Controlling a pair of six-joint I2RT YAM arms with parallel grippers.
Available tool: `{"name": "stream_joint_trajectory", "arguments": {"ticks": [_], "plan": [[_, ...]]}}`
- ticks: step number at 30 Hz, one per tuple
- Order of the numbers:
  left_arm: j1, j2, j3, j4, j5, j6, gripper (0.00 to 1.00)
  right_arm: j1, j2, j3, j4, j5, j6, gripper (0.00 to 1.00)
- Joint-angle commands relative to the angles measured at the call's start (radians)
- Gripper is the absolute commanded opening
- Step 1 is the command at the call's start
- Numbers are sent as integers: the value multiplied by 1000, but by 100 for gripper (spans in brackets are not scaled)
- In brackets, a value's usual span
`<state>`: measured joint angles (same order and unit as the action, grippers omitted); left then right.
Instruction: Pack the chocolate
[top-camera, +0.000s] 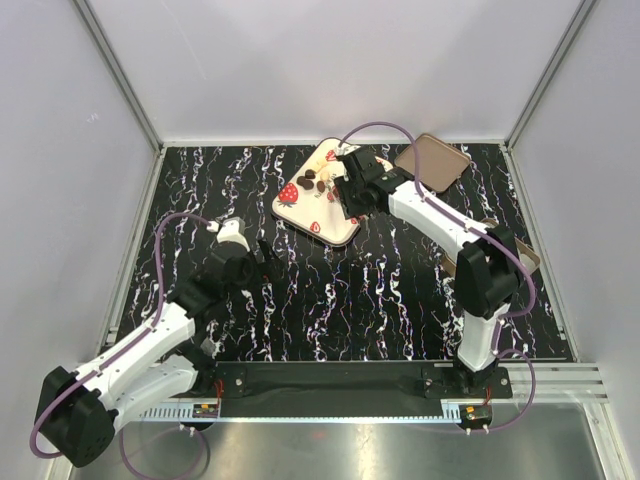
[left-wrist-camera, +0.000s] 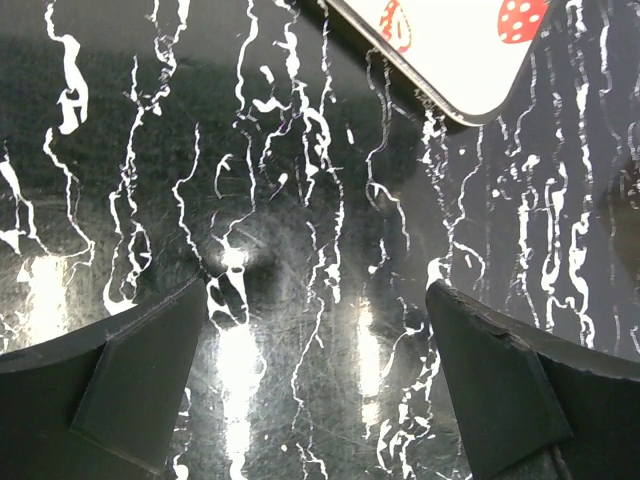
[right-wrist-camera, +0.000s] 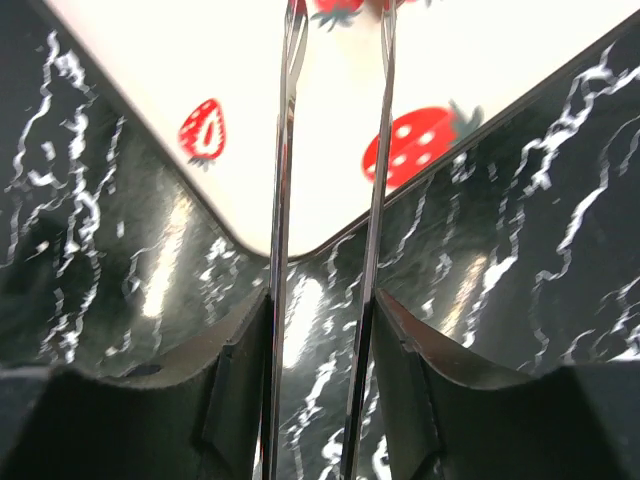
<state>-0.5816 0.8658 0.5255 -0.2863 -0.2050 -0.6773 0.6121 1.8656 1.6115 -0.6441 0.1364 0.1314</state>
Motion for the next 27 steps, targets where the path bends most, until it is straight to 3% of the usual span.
{"name": "stream_joint_trajectory", "arguments": {"ticks": [1,10,27], "plan": [[0,-13,41,56,15,10,99,-23,4,68,57,-18,-108,49],[0,6,41,58,16,10,99,-58,46,79,78,-126,-194,51],[0,18,42,59,13,8,99,-84,109,88,98,-60,-260,49]]}}
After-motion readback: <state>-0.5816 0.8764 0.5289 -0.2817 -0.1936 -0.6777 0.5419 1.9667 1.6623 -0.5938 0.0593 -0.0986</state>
